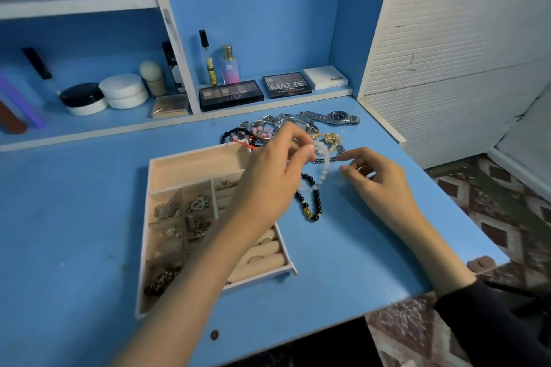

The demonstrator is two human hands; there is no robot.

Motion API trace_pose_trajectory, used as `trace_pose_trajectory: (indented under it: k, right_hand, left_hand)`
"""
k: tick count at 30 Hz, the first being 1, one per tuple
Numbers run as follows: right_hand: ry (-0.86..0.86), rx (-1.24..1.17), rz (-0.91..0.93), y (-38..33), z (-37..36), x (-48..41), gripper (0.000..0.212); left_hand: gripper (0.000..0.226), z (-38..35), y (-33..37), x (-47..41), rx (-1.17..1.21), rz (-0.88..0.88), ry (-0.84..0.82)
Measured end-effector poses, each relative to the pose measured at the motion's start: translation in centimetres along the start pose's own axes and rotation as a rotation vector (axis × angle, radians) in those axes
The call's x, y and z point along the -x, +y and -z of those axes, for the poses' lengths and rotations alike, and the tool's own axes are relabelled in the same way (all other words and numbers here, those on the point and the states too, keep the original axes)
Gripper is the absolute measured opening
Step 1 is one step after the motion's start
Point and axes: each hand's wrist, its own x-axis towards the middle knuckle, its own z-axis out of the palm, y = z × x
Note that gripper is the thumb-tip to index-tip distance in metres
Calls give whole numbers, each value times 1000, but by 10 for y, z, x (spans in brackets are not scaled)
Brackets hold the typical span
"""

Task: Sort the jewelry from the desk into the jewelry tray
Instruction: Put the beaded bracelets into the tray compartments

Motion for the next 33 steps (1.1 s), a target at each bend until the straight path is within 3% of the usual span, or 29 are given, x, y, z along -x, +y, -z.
trace_pose_trajectory:
  k: [3,5,8,14,18,23,33]
  right_hand:
    - [-249,102,151,-11,-2,6,6]
    - [-350,221,224,-16,-7,9,20]
    - [-273,489,285,-23,-20,10,40]
    - [-253,668,261,-42,-30,10,20]
    - [-143,511,195,-55,-35,5,13]
    - [3,150,269,-84,-39,10,13]
    - [-428,-366,299,-139,-60,33,9]
  left_hand:
    - [3,19,-1,0,42,14,84]
    - [4,31,-3,1,36,19,114]
    - [3,44,-6,6,20,55,135]
    - [7,67,-13,17,34,83,205]
    - [5,86,-18,25,33,95,254]
    - [8,104,-32,39,33,100,334]
    - [10,120,-55,68,79,177,412]
